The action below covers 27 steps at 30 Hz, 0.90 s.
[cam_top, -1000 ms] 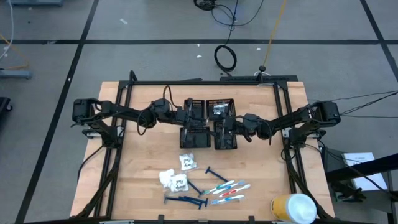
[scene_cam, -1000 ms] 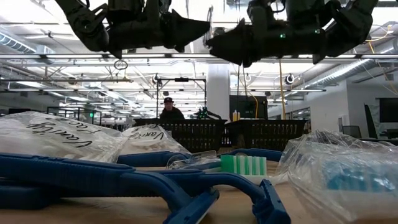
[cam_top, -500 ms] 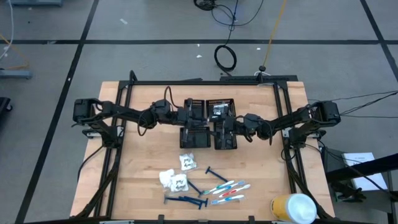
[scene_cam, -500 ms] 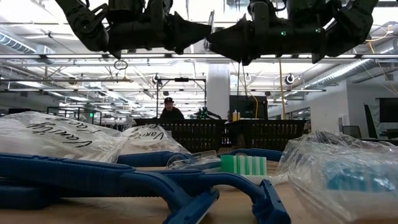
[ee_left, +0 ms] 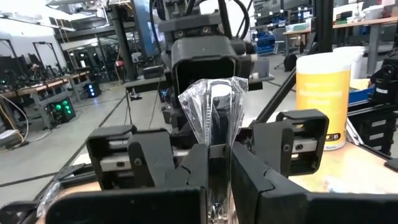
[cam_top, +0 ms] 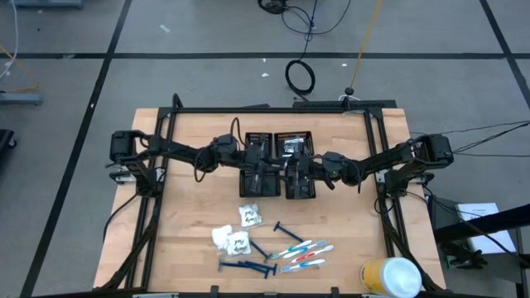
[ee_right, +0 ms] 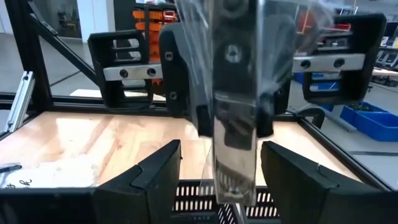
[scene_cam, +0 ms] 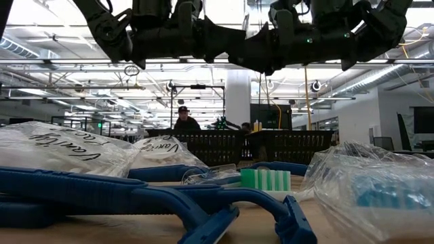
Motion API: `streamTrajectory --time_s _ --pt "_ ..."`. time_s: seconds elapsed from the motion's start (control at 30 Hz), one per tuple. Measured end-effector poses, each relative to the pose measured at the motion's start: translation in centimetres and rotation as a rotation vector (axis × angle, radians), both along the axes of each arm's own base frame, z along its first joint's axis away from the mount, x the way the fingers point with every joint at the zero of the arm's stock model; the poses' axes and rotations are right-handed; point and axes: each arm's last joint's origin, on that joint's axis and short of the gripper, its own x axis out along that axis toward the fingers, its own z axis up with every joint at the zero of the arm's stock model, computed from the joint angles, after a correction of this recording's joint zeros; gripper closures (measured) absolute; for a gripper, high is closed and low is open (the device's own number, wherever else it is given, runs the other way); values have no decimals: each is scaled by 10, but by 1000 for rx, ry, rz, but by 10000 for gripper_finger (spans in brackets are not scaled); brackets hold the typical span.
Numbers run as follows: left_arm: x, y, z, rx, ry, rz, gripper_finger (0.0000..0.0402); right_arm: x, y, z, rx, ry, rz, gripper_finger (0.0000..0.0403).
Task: Pick & Place Travel size toiletries
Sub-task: Put the silver nail cutter into the top right black bin
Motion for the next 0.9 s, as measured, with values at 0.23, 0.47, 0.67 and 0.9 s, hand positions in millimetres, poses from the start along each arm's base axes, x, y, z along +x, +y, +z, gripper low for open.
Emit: streamTrajectory --time_s 0.23,0.47,0.67,0.9 --pt "-1 5 -3 -17 32 14 378 0 0 -1 -27 9 0 193" --pt "-1 7 -2 -23 31 19 378 0 0 -1 -25 9 -1 196" --pt "-1 7 -3 -24 35 15 378 0 0 -1 -25 9 -3 249" --pt "-1 6 -3 -28 45 2 378 0 -1 -1 -44 11 -6 355"
